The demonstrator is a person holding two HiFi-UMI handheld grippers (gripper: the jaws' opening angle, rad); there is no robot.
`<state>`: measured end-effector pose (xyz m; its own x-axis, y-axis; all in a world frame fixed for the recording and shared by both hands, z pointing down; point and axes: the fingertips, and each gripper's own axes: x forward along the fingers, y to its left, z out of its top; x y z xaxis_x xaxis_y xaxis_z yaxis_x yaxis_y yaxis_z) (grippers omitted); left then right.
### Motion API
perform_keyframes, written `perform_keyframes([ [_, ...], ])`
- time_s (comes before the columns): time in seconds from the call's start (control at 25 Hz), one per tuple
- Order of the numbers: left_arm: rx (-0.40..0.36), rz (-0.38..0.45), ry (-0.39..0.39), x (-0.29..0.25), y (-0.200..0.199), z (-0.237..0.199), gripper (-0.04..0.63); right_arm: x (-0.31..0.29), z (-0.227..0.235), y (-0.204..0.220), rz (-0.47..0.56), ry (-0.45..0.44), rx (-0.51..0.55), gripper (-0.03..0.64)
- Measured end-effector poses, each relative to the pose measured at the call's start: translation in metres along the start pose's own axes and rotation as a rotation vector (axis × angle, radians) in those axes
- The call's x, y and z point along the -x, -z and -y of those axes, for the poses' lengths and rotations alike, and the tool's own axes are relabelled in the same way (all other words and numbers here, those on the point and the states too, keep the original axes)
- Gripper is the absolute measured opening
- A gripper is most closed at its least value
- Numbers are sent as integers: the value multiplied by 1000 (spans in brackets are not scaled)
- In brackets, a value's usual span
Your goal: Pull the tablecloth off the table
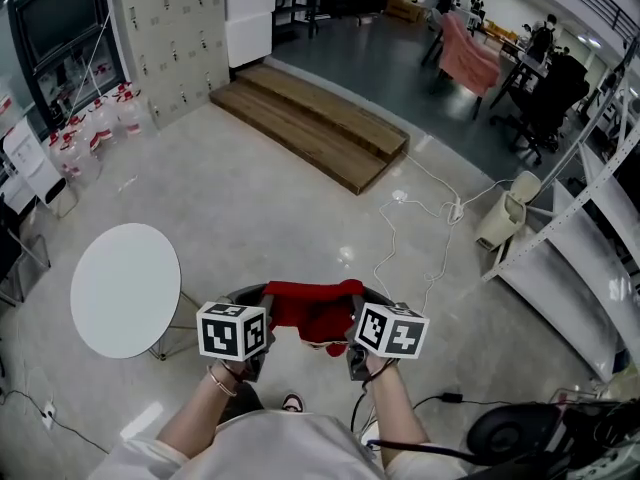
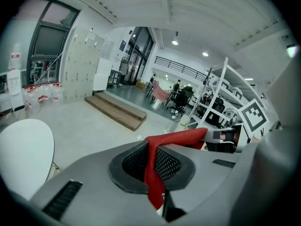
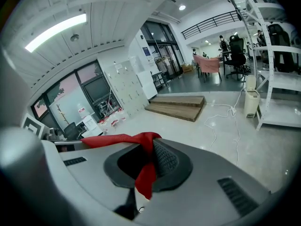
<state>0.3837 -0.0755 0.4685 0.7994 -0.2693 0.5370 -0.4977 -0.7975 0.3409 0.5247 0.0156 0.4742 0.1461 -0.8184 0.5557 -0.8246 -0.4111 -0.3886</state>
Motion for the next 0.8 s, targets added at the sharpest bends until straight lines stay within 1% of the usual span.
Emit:
perform_keyframes([
  [0.12,3,34,-15,5,-12,-12,23,-9,-10,4,4,9,-25,37],
  [0.24,25,35,-29,7,-14,-29,23,-17,-23,9,10,13,-58,37],
  [0.36,44,39,-42,9,-18,-44,23,-24,-35,5,17,21,-34,37],
  [0.52,64,66,-51,17,-26,-62,23,-33,-56,-4,29,20,2,37],
  [0.8,60,102,-40,32,-36,-84,23,-40,-82,-8,43,33,52,37],
])
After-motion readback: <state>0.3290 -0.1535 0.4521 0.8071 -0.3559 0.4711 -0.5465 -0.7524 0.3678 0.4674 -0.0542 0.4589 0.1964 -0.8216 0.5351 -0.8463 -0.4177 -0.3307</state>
